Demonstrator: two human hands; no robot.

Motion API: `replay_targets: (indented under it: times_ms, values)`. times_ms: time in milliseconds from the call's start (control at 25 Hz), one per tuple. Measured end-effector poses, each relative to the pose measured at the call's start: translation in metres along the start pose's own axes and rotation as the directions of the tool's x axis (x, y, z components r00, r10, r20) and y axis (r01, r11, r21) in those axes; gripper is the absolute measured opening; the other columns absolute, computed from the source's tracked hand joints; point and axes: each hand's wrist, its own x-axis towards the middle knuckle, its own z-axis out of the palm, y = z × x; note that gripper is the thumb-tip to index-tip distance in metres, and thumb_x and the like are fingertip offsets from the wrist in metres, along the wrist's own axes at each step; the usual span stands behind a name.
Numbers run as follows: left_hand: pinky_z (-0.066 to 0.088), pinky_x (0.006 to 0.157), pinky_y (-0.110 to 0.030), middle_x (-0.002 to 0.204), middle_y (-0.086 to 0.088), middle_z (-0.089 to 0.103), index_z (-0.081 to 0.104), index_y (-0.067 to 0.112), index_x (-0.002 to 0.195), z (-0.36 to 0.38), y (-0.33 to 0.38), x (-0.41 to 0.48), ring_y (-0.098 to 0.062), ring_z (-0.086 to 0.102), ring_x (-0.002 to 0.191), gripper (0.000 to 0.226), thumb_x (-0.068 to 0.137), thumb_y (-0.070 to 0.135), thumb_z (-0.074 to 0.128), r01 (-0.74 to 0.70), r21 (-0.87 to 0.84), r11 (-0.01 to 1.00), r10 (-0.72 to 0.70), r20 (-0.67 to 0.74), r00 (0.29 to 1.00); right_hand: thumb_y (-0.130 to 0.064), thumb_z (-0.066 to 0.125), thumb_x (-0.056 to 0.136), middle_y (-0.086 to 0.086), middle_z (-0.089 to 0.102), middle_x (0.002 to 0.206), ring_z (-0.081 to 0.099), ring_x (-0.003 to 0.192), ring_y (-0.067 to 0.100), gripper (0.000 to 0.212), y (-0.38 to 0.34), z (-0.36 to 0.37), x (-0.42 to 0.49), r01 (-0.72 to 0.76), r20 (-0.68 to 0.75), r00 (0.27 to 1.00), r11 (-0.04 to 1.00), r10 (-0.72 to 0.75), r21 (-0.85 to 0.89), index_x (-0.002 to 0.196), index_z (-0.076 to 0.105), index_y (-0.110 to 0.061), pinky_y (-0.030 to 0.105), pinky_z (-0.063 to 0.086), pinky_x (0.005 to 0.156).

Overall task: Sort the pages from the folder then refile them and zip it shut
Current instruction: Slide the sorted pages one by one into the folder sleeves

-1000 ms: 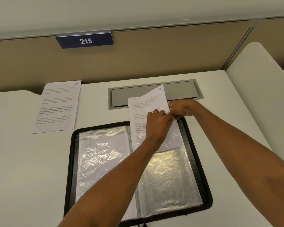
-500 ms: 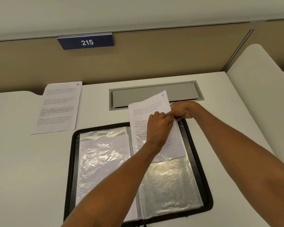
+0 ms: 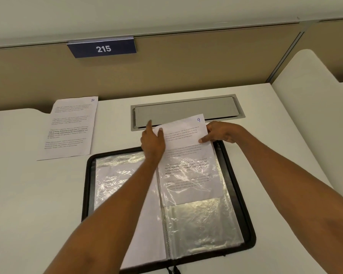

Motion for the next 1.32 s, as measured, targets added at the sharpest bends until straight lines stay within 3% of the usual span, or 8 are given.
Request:
replay_targets:
  times_ms: [120, 200, 320, 440, 640, 800, 1120, 1320]
  values:
    - [0.059, 0.089, -0.036, 0.130, -0.012, 0.064, 0.050, 0.025, 0.150, -0.024, -0.010, 0.022, -0.023, 0.064, 0.108, 0.045, 0.106, 0.029, 0.058, 0.026, -0.178, 0.984, 0.009, 0.194, 0.981, -0.009, 0.078, 0.088, 0.001, 0.072, 0.126, 0.068, 0.115, 0.022, 0.043, 0.000, 0.002, -0.008, 0.039, -0.048, 0.998, 0.999, -0.038, 0.011, 0.130, 0.068, -0.010, 0.042, 0.053, 0.105]
    - [0.062, 0.075, -0.029, 0.113, -0.006, 0.066, 0.061, 0.023, 0.138, -0.036, -0.011, 0.025, -0.014, 0.065, 0.093, 0.035, 0.104, 0.021, 0.062, -0.008, -0.199, 0.980, 0.053, 0.223, 0.973, -0.014, 0.075, 0.093, 0.001, 0.071, 0.127, 0.069, 0.109, 0.019, 0.039, -0.002, 0.005, -0.013, 0.100, -0.120, 0.988, 0.995, -0.098, 0.016, 0.131, 0.067, -0.010, 0.035, 0.058, 0.095]
    - [0.063, 0.080, -0.038, 0.094, -0.003, 0.067, 0.069, 0.013, 0.124, -0.044, -0.015, 0.025, -0.021, 0.069, 0.086, 0.026, 0.099, 0.017, 0.069, -0.082, -0.096, 0.992, 0.101, 0.214, 0.972, -0.024, 0.067, 0.099, 0.001, 0.070, 0.124, 0.069, 0.097, 0.013, 0.034, -0.005, 0.011, -0.019, 0.175, -0.269, 0.949, 0.985, -0.165, 0.011, 0.130, 0.065, -0.010, 0.023, 0.056, 0.074]
    - [0.055, 0.076, -0.034, 0.083, -0.001, 0.064, 0.071, 0.013, 0.112, -0.048, -0.019, 0.019, -0.022, 0.064, 0.079, 0.018, 0.095, 0.016, 0.073, -0.184, 0.119, 0.976, 0.146, 0.271, 0.951, -0.018, 0.068, 0.098, 0.005, 0.068, 0.126, 0.069, 0.103, 0.023, 0.031, -0.004, 0.015, -0.020, 0.159, -0.231, 0.953, 0.974, -0.194, -0.162, 0.128, 0.063, -0.011, 0.037, 0.059, 0.087]
    - [0.045, 0.096, -0.042, 0.097, -0.003, 0.071, 0.070, 0.018, 0.113, -0.047, -0.021, 0.009, -0.028, 0.067, 0.098, 0.024, 0.096, 0.034, 0.070, -0.372, 0.331, 0.867, 0.261, 0.333, 0.906, -0.034, 0.085, 0.083, 0.001, 0.063, 0.118, 0.065, 0.100, 0.020, 0.052, -0.002, 0.023, -0.031, 0.194, -0.239, 0.935, 0.942, -0.261, -0.273, 0.123, 0.055, -0.020, 0.037, 0.060, 0.084]
    - [0.024, 0.088, -0.036, 0.109, 0.000, 0.071, 0.066, 0.021, 0.119, -0.044, -0.025, 0.003, -0.026, 0.061, 0.103, 0.035, 0.094, 0.044, 0.074, -0.489, 0.407, 0.772, 0.293, 0.455, 0.841, -0.025, 0.087, 0.080, 0.000, 0.062, 0.113, 0.061, 0.100, 0.023, 0.054, 0.007, 0.028, -0.037, 0.178, -0.121, 0.951, 0.822, -0.286, -0.542, 0.118, 0.049, -0.026, 0.038, 0.054, 0.082]
    - [0.019, 0.084, -0.033, 0.096, 0.002, 0.066, 0.067, 0.020, 0.116, -0.041, -0.034, 0.003, -0.028, 0.061, 0.102, 0.025, 0.094, 0.029, 0.075, -0.536, 0.368, 0.760, 0.353, 0.459, 0.815, -0.021, 0.081, 0.087, -0.001, 0.062, 0.112, 0.059, 0.100, 0.025, 0.049, 0.019, 0.033, -0.042, 0.230, -0.192, 0.907, 0.822, -0.375, -0.522, 0.125, 0.053, -0.031, 0.049, 0.042, 0.106]
    - [0.024, 0.093, -0.035, 0.101, -0.002, 0.070, 0.061, 0.020, 0.123, -0.041, -0.036, 0.006, -0.028, 0.062, 0.098, 0.028, 0.098, 0.027, 0.070, -0.529, 0.324, 0.785, 0.361, 0.454, 0.814, -0.016, 0.079, 0.087, -0.007, 0.059, 0.117, 0.055, 0.103, 0.020, 0.047, 0.020, 0.032, -0.043, 0.320, -0.205, 0.868, 0.825, -0.452, -0.466, 0.127, 0.057, -0.027, 0.051, 0.041, 0.106]
